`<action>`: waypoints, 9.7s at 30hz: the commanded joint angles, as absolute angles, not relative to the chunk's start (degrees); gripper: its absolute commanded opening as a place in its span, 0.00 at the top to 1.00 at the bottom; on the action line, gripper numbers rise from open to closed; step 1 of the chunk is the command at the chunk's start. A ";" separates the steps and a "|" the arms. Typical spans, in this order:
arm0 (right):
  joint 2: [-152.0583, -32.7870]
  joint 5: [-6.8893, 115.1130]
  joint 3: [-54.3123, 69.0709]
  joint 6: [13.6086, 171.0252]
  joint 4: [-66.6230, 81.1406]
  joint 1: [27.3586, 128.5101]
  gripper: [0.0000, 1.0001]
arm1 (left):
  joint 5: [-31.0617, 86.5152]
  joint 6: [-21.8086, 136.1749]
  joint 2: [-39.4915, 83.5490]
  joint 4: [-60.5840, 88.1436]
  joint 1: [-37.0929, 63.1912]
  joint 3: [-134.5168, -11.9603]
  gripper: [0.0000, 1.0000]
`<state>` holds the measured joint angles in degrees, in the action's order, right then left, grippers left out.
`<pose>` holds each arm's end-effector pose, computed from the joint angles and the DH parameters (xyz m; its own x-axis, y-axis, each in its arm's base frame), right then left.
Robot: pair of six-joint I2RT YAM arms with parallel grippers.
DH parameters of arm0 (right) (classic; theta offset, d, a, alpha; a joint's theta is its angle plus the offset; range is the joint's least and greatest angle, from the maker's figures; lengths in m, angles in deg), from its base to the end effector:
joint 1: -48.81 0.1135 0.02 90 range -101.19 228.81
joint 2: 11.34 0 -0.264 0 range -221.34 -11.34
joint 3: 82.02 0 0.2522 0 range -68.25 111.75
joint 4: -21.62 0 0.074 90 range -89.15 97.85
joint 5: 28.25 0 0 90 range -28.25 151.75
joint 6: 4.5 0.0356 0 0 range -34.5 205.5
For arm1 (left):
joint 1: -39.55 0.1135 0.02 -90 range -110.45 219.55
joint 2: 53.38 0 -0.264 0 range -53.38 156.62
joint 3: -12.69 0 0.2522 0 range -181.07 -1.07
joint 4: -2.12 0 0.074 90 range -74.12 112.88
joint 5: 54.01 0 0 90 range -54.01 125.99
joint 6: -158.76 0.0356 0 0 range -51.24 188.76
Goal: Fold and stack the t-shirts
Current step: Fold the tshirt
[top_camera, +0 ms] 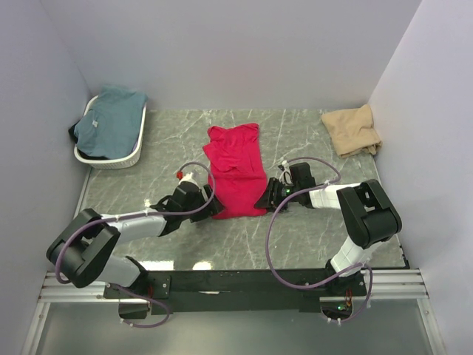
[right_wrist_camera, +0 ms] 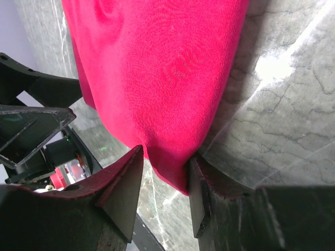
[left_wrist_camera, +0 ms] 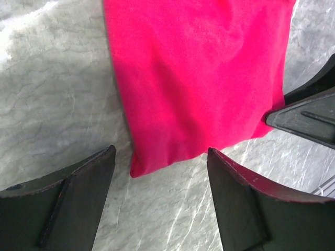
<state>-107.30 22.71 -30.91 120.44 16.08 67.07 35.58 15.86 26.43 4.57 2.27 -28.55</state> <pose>0.2693 0.1125 0.1199 -0.9575 0.1525 -0.2447 -0.0931 0.6397 0.7629 0.2013 -0.1535 0.1442 -0.8015 -0.3922 -0.4514 -0.0486 0.7951 -0.6046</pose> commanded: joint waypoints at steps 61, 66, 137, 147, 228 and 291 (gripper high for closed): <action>-101.61 36.61 -31.25 116.09 0.65 67.79 1.00 | 35.28 16.91 28.99 27.39 -1.67 -28.58 0.99; -98.10 37.67 -30.90 115.39 -2.42 67.88 1.00 | 34.76 17.87 25.99 29.50 -1.76 -29.36 0.99; -112.13 30.91 11.18 105.89 -21.15 69.29 0.98 | 33.71 36.06 42.15 47.88 14.23 -78.84 0.99; -124.71 28.01 27.09 104.75 -25.19 66.56 0.98 | 29.84 38.97 52.52 47.53 19.86 -90.27 0.99; -151.53 33.18 56.90 105.71 -24.67 63.49 0.44 | 14.10 38.17 76.96 27.40 26.54 -105.57 0.35; -142.82 10.88 25.09 113.18 -2.01 67.00 0.53 | 15.33 32.20 59.03 16.32 21.44 -71.38 0.35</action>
